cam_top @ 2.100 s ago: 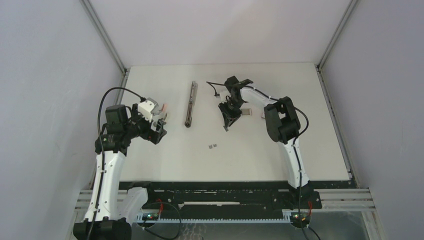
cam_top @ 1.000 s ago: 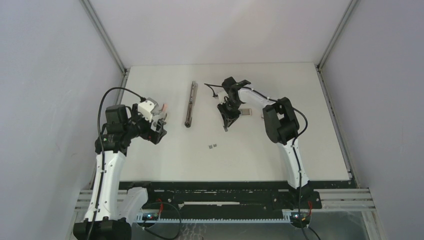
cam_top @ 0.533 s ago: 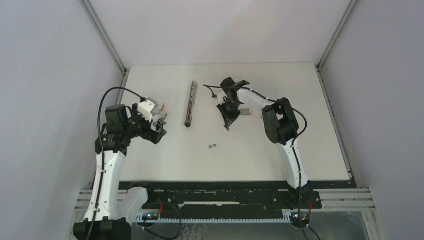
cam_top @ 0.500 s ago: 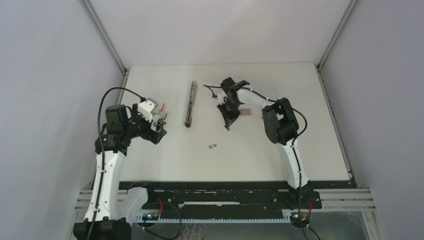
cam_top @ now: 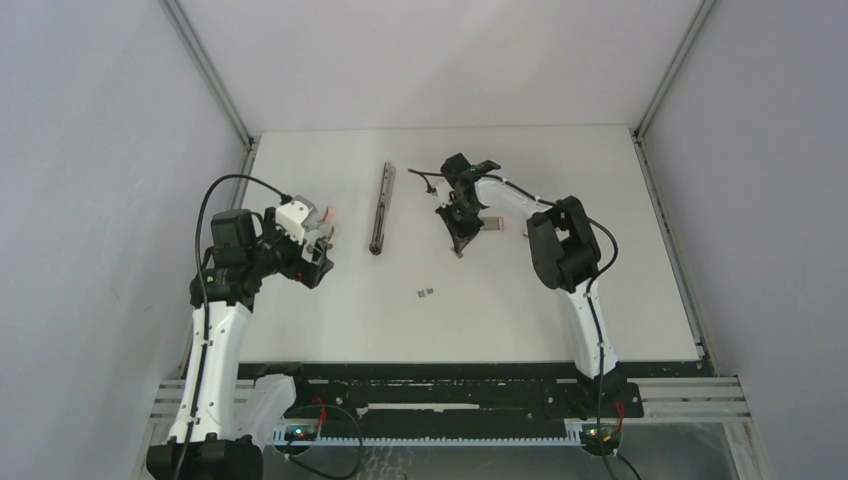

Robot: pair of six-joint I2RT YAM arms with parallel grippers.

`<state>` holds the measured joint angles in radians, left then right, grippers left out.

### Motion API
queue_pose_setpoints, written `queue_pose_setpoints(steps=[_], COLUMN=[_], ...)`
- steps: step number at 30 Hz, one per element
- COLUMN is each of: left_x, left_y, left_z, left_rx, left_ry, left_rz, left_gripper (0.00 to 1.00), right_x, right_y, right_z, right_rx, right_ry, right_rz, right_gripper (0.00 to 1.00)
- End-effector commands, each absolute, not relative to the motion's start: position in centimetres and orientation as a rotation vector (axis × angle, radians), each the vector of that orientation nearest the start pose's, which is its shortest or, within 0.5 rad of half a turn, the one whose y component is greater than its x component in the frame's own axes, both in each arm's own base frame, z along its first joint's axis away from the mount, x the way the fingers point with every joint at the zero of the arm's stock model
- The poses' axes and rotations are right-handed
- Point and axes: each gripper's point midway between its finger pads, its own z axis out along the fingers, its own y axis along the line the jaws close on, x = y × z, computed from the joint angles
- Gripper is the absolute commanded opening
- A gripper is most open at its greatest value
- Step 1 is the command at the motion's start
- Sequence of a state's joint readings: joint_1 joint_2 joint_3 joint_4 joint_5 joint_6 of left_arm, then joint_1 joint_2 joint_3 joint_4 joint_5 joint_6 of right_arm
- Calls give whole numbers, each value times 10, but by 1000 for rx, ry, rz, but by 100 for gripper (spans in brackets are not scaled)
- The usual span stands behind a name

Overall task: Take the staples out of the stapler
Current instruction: Pick up the staple from the center of the board, then place the staple in the staple box.

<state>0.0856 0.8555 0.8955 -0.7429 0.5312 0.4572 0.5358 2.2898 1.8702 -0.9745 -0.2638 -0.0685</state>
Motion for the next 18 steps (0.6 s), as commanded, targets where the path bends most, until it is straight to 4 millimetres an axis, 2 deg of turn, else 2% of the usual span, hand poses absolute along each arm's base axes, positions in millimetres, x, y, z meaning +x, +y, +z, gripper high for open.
queue_pose_setpoints(steps=[1,6,9,13,18], left_x=[249,249,249,249,249], left_y=[-54,-54,-53,-53,-53], left_z=[194,195,195,195,195], left_rx=[690,690,687,686,684], left_ry=[2065,2065,2067,2067,2067], left_rz=[-316,-314,-313,-310,-308], left_gripper=[100,100,100,100,100], right_x=[393,419,429,436,442], right_y=[247,213,196,179,171], right_z=[75,102,107,101,87], right_rx=[-696,-434,-310,-184,-77], right_ry=[2725,2658,2639,2649,2676], right_rz=[339,266,225,163,150], right_gripper=[0,0,0,0,0])
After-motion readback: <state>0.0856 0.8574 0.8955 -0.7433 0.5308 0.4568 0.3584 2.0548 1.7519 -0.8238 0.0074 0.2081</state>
